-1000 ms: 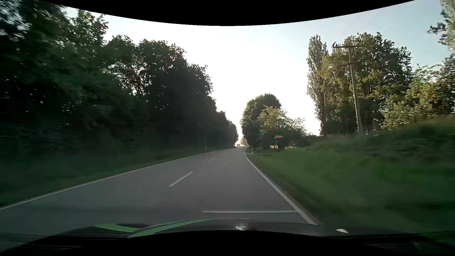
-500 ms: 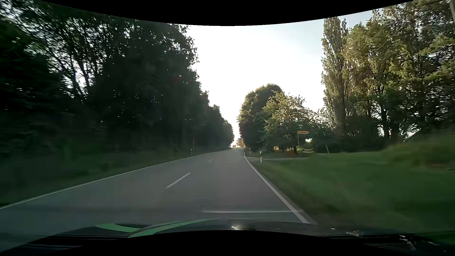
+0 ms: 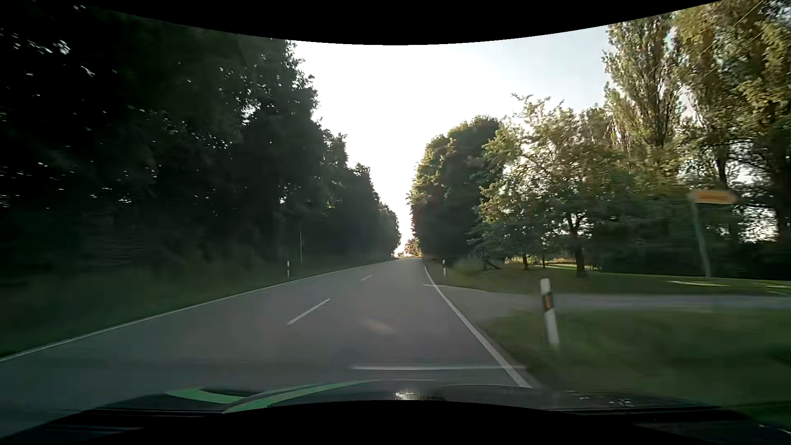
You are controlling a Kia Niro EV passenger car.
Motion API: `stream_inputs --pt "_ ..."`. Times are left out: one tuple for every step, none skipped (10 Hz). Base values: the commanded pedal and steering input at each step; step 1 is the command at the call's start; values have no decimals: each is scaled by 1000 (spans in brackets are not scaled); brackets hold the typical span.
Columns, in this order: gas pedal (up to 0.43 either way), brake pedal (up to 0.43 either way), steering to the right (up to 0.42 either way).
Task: Follow the waypoints while adhering to traffic rules and regulations
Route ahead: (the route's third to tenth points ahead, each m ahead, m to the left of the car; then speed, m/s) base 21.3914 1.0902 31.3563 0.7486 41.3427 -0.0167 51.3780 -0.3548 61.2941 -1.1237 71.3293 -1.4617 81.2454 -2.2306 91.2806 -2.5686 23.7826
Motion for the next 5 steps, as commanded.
stream_inputs --pt "319 0 8" --pt "319 0 8" --pt "319 0 7" --pt "319 0 7" --pt "319 0 7"
